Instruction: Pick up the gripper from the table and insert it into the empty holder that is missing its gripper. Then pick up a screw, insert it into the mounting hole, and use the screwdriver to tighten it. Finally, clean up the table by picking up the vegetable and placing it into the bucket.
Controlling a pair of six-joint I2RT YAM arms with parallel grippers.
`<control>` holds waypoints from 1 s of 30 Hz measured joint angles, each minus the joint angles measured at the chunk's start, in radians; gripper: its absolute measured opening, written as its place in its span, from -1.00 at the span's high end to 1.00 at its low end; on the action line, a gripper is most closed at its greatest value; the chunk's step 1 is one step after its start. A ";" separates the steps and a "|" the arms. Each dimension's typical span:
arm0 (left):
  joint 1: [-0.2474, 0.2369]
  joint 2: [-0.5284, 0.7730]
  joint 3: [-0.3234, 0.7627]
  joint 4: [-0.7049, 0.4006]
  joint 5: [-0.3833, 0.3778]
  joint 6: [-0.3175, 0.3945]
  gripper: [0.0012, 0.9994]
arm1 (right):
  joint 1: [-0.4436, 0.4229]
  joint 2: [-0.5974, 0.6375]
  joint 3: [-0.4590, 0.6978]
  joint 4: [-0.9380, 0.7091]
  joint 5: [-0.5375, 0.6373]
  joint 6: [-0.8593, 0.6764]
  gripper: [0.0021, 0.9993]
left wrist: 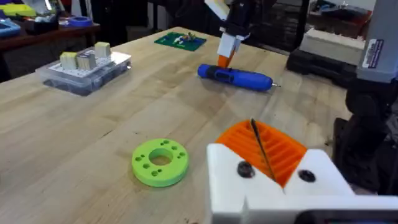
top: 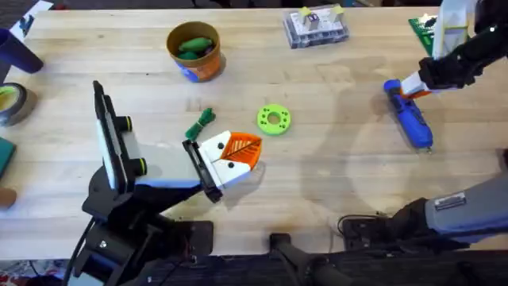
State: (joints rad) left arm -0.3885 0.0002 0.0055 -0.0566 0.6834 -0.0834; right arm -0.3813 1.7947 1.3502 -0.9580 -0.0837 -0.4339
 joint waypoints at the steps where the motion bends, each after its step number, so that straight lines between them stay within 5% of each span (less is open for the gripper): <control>1: 0.000 0.000 0.000 0.000 0.000 0.000 0.98 | 0.000 0.000 0.000 0.002 0.000 0.002 0.83; 2: 0.000 0.000 0.000 0.000 0.000 0.000 0.98 | 0.000 0.000 0.000 0.004 0.000 0.003 0.66; 7: 0.000 0.000 0.000 0.000 0.000 0.000 0.98 | -0.001 0.000 0.000 0.017 0.000 0.001 -0.83; 8: 0.000 0.000 0.000 0.000 0.000 0.000 0.98 | -0.001 0.000 0.000 0.017 0.000 -0.003 -0.94; 23: 0.000 0.000 0.000 0.000 0.000 0.000 0.98 | -0.001 0.068 -0.002 0.078 0.000 -0.032 -0.99; 30: 0.000 0.000 0.000 0.000 0.000 0.000 0.98 | -0.001 0.110 -0.003 0.078 0.003 -0.039 -0.85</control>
State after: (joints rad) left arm -0.3885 0.0002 0.0055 -0.0566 0.6834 -0.0834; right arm -0.3820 1.9049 1.3472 -0.8803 -0.0803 -0.4729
